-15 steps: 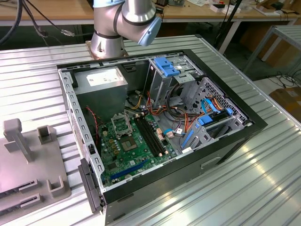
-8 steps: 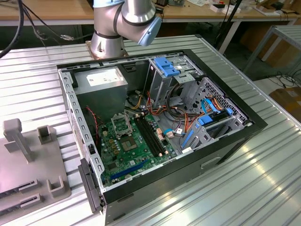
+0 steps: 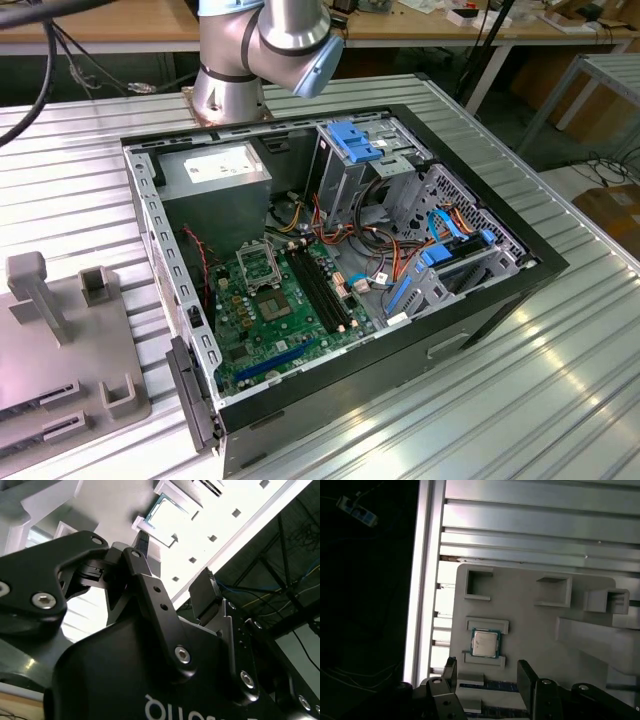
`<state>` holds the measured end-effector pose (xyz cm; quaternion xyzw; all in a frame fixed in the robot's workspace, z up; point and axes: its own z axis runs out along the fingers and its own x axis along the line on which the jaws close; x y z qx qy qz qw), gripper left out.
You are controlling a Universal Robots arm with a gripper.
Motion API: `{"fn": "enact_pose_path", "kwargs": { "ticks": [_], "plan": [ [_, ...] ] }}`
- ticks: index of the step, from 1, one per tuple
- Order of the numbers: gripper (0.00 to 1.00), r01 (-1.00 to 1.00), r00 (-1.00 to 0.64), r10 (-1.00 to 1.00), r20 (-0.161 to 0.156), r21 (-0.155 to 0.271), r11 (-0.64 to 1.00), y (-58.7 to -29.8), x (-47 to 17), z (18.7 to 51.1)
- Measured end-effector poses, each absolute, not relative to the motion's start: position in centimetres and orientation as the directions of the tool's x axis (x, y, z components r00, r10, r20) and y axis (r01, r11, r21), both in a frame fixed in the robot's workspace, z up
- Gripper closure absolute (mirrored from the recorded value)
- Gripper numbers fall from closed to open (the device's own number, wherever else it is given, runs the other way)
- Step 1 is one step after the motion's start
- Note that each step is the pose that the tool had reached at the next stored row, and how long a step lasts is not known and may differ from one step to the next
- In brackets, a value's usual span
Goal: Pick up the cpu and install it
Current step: 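Pick up the cpu and move it towards the insertion slot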
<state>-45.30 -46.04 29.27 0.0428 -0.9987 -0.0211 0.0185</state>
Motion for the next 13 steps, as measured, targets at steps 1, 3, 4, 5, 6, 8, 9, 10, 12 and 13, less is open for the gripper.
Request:
{"fn": "enact_pose_path", "kwargs": {
  "ticks": [1,3,4,5,6,8,9,10,12,13],
  "plan": [
    [0.40,-0.085,-0.996,-0.086,0.035,0.044,0.995,-46.0,-45.3,29.0],
    [0.40,-0.085,-0.996,-0.086,0.035,0.044,0.995,-46.0,-45.3,28.6],
    [0.40,-0.085,-0.996,-0.086,0.035,0.044,0.995,-46.0,-45.3,28.4],
    [0.40,-0.084,-0.996,-0.086,0.035,0.044,0.995,-46.0,-45.3,28.2],
    [0.40,-0.084,-0.996,-0.086,0.035,0.044,0.995,-46.0,-45.3,28.0],
    [0.40,-0.084,-0.996,-0.085,0.035,0.044,0.996,-46.0,-45.3,27.6],
    [0.40,-0.083,-0.996,-0.085,0.035,0.044,0.996,-46.0,-45.3,27.4],
    [0.40,-0.083,-0.996,-0.084,0.035,0.044,0.996,-46.0,-45.3,27.2],
    [0.40,-0.081,-0.996,-0.082,0.035,0.044,0.996,-46.0,-45.3,27.0],
    [0.40,-0.081,-0.996,-0.082,0.035,0.044,0.996,-46.0,-45.3,27.0]
  ]
}}
